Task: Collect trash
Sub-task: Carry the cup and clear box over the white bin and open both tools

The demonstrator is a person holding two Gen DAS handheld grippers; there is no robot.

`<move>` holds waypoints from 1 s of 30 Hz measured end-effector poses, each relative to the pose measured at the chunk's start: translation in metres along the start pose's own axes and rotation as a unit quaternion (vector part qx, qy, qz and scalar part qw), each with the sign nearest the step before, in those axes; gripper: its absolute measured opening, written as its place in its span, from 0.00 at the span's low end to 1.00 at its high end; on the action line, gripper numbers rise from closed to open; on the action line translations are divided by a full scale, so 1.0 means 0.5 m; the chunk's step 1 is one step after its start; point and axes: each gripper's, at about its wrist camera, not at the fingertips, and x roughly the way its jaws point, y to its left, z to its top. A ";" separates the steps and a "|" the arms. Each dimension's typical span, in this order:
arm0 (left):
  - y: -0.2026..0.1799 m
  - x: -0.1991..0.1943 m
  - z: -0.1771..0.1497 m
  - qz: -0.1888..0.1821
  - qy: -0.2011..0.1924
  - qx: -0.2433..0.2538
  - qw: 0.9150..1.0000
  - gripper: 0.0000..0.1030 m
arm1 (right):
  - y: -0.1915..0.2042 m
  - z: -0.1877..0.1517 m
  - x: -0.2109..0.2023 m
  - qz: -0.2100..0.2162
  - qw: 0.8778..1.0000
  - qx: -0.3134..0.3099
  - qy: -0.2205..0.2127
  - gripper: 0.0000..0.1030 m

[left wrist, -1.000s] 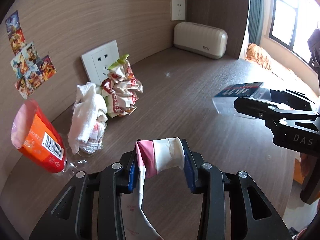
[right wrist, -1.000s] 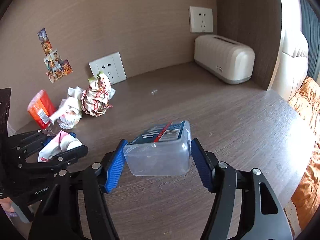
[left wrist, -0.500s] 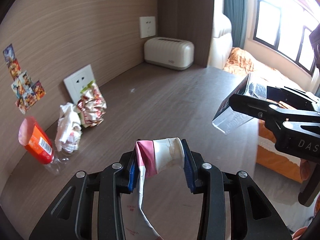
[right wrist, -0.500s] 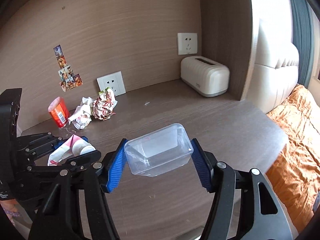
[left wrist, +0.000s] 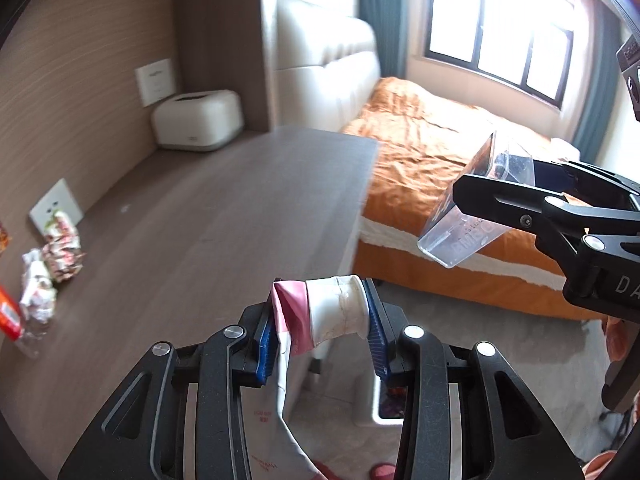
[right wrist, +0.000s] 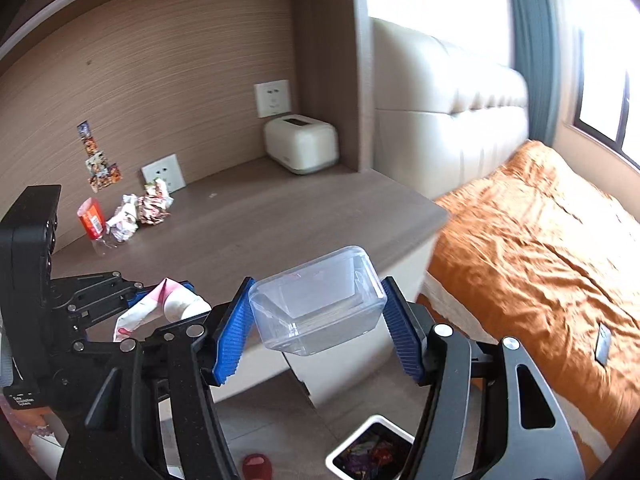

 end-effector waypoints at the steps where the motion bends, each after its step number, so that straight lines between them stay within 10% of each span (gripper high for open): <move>1: -0.025 0.006 -0.002 -0.010 0.002 0.009 1.000 0.36 | -0.014 -0.010 -0.009 -0.005 1.000 0.006 0.001 0.61; 12: -0.217 0.106 -0.064 -0.109 0.042 0.075 0.990 0.36 | -0.154 -0.151 -0.031 -0.054 0.995 0.076 0.041 0.61; 28: -0.311 0.423 -0.304 -0.222 0.102 0.102 0.964 0.37 | -0.259 -0.452 0.191 -0.072 0.981 0.135 0.122 0.62; 29: -0.313 0.445 -0.316 -0.230 0.104 0.102 0.962 0.40 | -0.261 -0.471 0.207 -0.069 0.980 0.137 0.128 0.62; 30: -0.315 0.466 -0.332 -0.232 0.108 0.103 0.961 0.68 | -0.266 -0.499 0.232 -0.076 0.978 0.137 0.141 0.67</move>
